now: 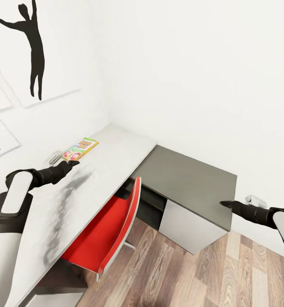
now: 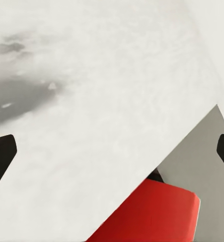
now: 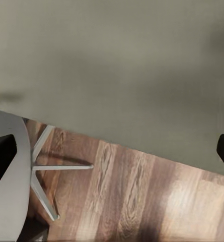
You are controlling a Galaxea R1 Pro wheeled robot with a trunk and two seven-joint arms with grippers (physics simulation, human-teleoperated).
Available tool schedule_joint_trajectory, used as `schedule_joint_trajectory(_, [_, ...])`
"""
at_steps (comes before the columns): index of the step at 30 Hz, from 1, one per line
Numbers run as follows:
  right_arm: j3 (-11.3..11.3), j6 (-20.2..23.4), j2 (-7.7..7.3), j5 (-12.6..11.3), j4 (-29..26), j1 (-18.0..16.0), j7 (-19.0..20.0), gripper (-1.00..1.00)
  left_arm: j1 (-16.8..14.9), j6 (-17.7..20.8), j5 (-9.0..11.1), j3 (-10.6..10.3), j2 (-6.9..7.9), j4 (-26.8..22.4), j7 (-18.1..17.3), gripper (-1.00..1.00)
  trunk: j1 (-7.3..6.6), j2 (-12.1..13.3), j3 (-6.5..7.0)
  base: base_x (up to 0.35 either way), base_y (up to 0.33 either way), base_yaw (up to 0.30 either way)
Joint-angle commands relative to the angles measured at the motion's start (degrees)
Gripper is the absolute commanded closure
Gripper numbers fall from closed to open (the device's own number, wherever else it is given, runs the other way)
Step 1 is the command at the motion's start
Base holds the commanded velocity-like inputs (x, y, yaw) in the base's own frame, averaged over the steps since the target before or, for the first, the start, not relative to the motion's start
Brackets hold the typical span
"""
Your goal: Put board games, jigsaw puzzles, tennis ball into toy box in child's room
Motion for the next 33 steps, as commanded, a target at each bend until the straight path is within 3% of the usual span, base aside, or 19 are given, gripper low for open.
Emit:
schedule_joint_trajectory(1, [-0.02, 0.26, -0.01, -0.09, -0.03, -0.05, -0.07, -1.00, -0.04, 0.15, 0.63, 0.03, 0.01, -0.05, 0.55, -1.00, 0.03, -0.11, -0.10, 0.000, 0.000, -0.016])
schedule_joint_trajectory(5, [2.45, -0.55, 0.12, -0.09, 0.55, -0.48, -0.51, -1.00, 0.41, 0.16, 0.88, 0.07, 0.73, -0.23, 0.43, -1.00, 0.03, -0.11, -0.06, 0.000, 0.000, -0.047])
schedule_joint_trajectory(10, [3.15, -0.73, 0.16, -0.08, 0.73, -0.61, -0.70, -1.00, 0.66, 0.13, 0.95, 0.05, 0.94, -0.31, 0.33, -1.00, 0.03, -0.11, 0.14, 0.000, 0.000, -0.145])
schedule_joint_trajectory(17, [3.54, -0.85, 0.18, -0.08, 0.76, -0.68, -0.81, -1.00, 2.78, 0.02, 0.93, 0.10, 1.12, -0.73, 0.03, -1.00, 0.03, -0.11, 0.44, 0.071, -0.024, -0.145])
schedule_joint_trajectory(33, [3.58, -0.88, 0.18, -0.08, 0.69, -0.70, -0.83, -1.00, 4.22, -0.06, 0.93, 0.02, 1.71, -1.01, -0.14, -1.00, 0.03, -0.11, 0.60, 0.201, -0.096, -0.034])
